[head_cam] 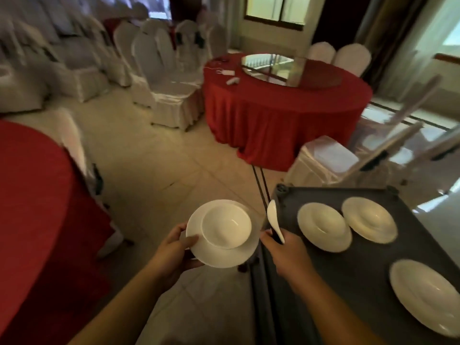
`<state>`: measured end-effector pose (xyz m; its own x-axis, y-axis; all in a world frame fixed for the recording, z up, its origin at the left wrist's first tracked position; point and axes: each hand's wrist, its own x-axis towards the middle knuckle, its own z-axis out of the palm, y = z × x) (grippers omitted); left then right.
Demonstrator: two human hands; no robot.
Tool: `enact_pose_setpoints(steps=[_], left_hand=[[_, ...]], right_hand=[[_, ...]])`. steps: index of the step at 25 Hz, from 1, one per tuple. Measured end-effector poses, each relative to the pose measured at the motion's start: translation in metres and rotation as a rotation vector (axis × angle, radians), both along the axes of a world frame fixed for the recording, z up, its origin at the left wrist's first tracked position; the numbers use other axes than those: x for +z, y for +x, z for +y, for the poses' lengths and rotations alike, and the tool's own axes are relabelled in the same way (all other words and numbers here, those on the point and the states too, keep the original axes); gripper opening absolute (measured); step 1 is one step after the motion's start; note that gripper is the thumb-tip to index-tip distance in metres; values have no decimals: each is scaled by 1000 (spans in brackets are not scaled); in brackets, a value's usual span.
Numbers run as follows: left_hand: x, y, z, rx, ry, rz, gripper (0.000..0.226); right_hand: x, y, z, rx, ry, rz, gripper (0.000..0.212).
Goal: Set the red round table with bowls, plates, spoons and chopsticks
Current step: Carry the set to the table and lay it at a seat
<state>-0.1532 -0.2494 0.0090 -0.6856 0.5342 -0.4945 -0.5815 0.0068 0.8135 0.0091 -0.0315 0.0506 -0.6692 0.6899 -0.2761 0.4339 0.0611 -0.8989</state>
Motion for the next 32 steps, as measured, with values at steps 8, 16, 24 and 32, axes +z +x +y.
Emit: enact_pose_setpoints(steps=[8, 16, 24, 32], left_hand=[[5, -91, -133, 283, 24, 40, 28], [7, -111, -289, 664, -24, 93, 27], [-2, -47, -410, 1139, -74, 20, 31], [11, -10, -469, 1553, -189, -57, 33]], right_hand=[[4, -174, -102, 330, 39, -48, 18], [3, -295, -246, 693, 17, -76, 16], [-10, -354, -412, 1175, 46, -77, 9], [-21, -392, -555, 1640, 35, -65, 12]])
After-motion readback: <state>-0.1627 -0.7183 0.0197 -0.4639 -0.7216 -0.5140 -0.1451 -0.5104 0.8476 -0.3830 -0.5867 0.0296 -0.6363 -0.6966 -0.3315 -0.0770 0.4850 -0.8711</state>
